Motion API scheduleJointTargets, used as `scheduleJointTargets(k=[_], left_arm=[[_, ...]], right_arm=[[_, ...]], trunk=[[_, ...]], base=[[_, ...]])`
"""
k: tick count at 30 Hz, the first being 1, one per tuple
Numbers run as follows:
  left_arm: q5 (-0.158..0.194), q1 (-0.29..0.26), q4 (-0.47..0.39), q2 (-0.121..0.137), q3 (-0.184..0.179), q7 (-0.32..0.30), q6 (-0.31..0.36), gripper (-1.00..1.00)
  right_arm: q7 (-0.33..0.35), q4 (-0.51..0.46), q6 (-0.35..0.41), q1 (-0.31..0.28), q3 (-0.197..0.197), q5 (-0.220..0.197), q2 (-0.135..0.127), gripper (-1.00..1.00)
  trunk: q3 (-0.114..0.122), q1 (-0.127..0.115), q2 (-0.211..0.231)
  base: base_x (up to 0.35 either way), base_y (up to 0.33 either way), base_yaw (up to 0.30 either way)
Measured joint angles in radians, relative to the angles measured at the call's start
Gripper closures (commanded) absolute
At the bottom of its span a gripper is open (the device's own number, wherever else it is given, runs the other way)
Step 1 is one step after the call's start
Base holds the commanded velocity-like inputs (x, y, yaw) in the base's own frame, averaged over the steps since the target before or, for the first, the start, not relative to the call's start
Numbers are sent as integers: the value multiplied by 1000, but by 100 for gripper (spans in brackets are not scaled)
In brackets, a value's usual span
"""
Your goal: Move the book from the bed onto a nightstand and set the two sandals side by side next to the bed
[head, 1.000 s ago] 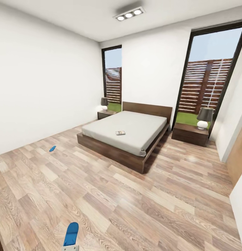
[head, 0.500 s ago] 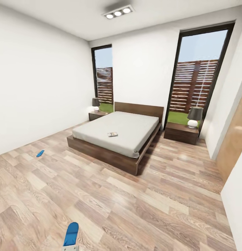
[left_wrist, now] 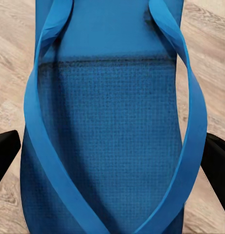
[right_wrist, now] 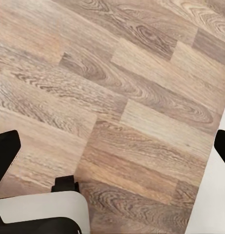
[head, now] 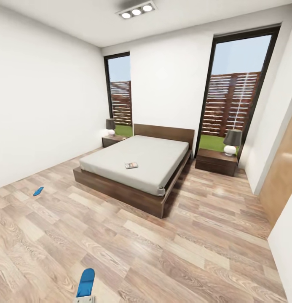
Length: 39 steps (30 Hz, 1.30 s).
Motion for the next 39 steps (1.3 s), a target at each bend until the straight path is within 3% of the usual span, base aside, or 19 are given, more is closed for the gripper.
scheduleJointTargets(k=[39], left_arm=[[0, 0, 0, 0, -2, 0, 0, 100]], right_arm=[[0, 18, 0, 0, 1, 0, 1, -100]], trunk=[[0, 0, 0]], base=[[315, 0, -1]])
